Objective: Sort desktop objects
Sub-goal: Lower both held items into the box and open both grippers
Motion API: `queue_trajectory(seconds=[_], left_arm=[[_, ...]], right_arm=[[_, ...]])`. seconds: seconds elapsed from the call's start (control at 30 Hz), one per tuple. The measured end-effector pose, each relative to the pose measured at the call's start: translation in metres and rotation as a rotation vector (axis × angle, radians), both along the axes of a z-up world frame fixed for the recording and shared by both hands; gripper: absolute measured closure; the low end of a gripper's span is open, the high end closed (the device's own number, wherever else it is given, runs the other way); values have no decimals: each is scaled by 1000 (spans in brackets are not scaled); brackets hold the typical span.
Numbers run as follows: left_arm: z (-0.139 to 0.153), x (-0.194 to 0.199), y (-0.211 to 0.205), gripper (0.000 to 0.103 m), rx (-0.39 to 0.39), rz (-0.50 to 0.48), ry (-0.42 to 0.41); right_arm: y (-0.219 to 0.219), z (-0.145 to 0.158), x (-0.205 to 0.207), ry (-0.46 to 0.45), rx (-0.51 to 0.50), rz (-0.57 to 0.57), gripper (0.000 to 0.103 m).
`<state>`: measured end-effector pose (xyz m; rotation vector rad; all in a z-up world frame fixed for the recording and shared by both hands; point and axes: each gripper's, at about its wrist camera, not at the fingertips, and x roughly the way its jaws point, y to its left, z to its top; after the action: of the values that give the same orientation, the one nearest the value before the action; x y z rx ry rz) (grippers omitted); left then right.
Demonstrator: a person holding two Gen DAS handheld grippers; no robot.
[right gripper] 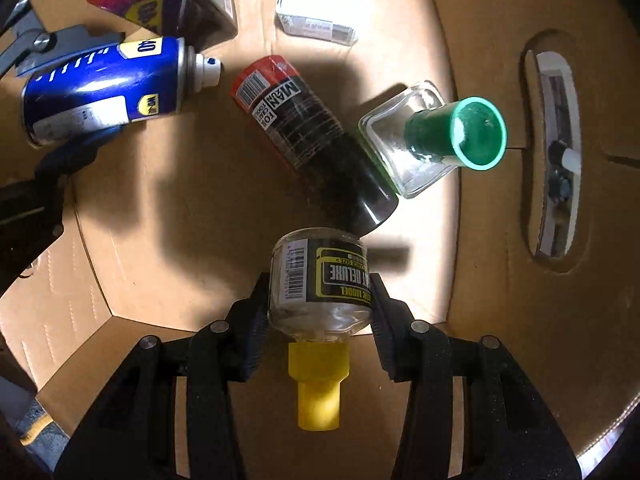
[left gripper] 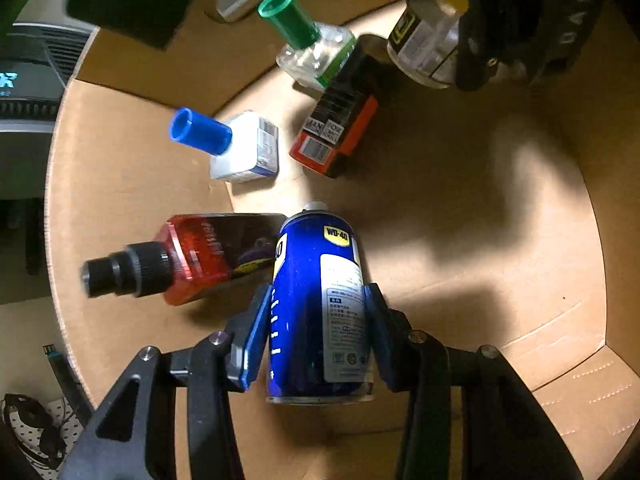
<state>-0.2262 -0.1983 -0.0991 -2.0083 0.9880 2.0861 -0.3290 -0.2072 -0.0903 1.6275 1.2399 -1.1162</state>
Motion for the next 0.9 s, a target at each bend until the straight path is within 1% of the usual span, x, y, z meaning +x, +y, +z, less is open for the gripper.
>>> queue_trajectory(seconds=[0.2, 0.3, 0.4, 0.47, 0.6, 0.67, 0.77, 0.9], left_arm=[[-1, -7, 1, 57, 5, 11, -28], [-3, -11, 1, 57, -1, 21, -47], [0, -15, 3, 57, -10, 34, -46], [6, -15, 2, 55, -4, 49, -28], [21, -15, 1, 39, 13, 83, 11], [29, -15, 1, 33, 21, 99, 30], [40, -15, 0, 32, 34, 124, 60], [53, -15, -3, 32, 45, 172, 105]], right_arm=[[2, 11, -5, -12, -26, -17, 59], [3, 22, -7, -27, -61, -24, 60], [6, 35, -10, -30, -99, -42, 59], [10, 44, -11, -21, -120, -51, 59], [20, 65, -12, 7, -174, -78, 59], [25, 75, -12, 20, -197, -96, 59], [31, 86, -13, 47, -227, -123, 59], [35, 96, -18, 74, -279, -193, 59]])
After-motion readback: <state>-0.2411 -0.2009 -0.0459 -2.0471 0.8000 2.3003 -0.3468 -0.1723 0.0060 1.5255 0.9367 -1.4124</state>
